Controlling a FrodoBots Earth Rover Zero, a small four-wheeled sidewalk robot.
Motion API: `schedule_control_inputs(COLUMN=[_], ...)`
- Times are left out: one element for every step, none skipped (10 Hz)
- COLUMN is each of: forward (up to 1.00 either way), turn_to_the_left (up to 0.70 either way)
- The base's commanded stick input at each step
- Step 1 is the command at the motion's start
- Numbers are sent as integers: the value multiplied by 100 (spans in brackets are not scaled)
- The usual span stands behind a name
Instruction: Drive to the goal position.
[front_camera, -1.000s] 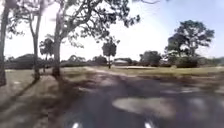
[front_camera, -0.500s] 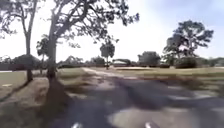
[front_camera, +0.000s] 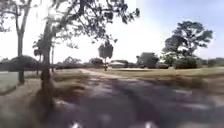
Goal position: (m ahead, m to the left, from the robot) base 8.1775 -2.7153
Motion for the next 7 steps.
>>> schedule_control_inputs(forward=[100,99,100,100,100,100,100], turn_to_the_left=[0,0,0,4,8,12,32])
